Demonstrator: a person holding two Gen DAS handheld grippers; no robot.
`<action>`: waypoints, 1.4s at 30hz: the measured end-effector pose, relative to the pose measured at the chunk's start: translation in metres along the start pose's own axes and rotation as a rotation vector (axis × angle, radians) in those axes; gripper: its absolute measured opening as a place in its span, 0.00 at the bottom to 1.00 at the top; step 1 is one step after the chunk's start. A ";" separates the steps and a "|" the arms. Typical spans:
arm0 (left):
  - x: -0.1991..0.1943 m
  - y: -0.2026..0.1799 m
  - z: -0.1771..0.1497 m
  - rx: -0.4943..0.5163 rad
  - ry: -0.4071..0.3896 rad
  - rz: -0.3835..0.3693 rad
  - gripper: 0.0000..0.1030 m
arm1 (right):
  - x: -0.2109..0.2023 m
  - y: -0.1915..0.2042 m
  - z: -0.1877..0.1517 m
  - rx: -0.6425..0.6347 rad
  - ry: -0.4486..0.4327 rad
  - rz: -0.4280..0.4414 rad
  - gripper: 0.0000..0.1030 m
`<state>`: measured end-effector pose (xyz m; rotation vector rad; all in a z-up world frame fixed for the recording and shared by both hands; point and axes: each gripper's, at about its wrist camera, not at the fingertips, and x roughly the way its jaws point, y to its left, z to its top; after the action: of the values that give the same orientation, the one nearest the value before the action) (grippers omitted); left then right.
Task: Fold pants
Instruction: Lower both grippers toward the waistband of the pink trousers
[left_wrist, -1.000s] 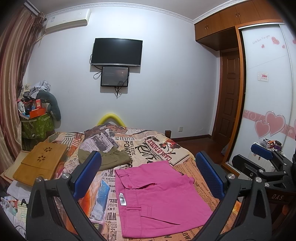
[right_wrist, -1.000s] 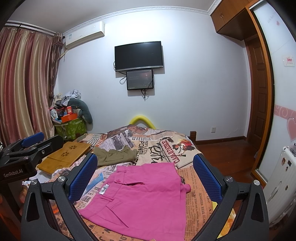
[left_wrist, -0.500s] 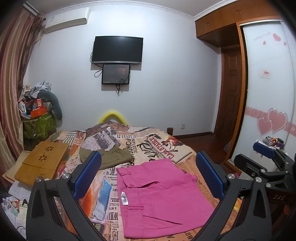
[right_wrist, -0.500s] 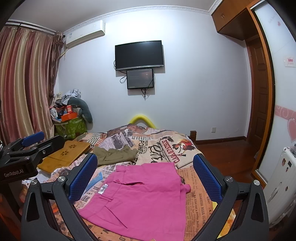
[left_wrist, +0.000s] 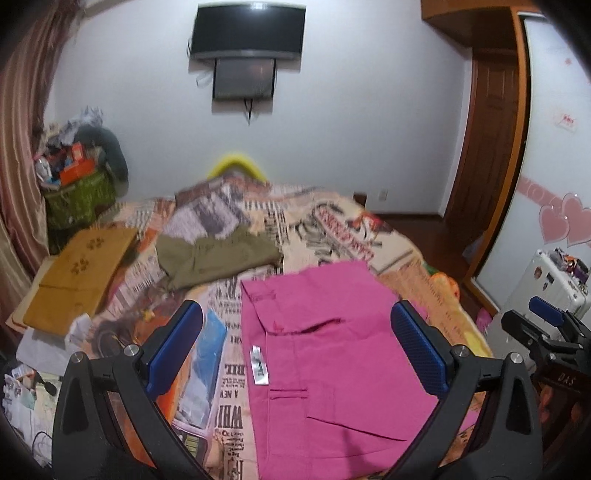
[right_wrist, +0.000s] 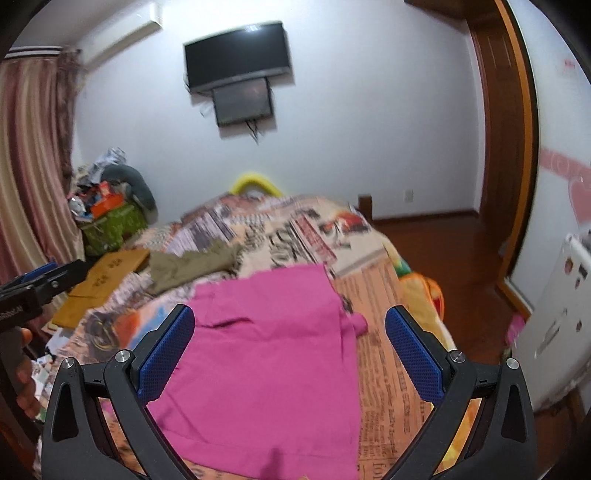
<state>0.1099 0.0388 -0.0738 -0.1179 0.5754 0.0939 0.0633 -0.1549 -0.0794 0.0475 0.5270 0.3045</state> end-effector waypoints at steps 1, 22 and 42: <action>0.008 0.002 -0.002 -0.005 0.023 -0.002 1.00 | 0.006 -0.004 -0.002 0.008 0.019 -0.010 1.00; 0.181 0.023 -0.037 0.146 0.422 -0.003 0.74 | 0.127 -0.050 -0.031 -0.067 0.298 -0.021 0.83; 0.219 0.042 -0.050 0.050 0.605 -0.107 0.38 | 0.189 -0.071 -0.051 -0.006 0.477 0.122 0.45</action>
<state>0.2608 0.0856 -0.2388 -0.1288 1.1723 -0.0649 0.2124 -0.1681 -0.2240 0.0000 0.9984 0.4397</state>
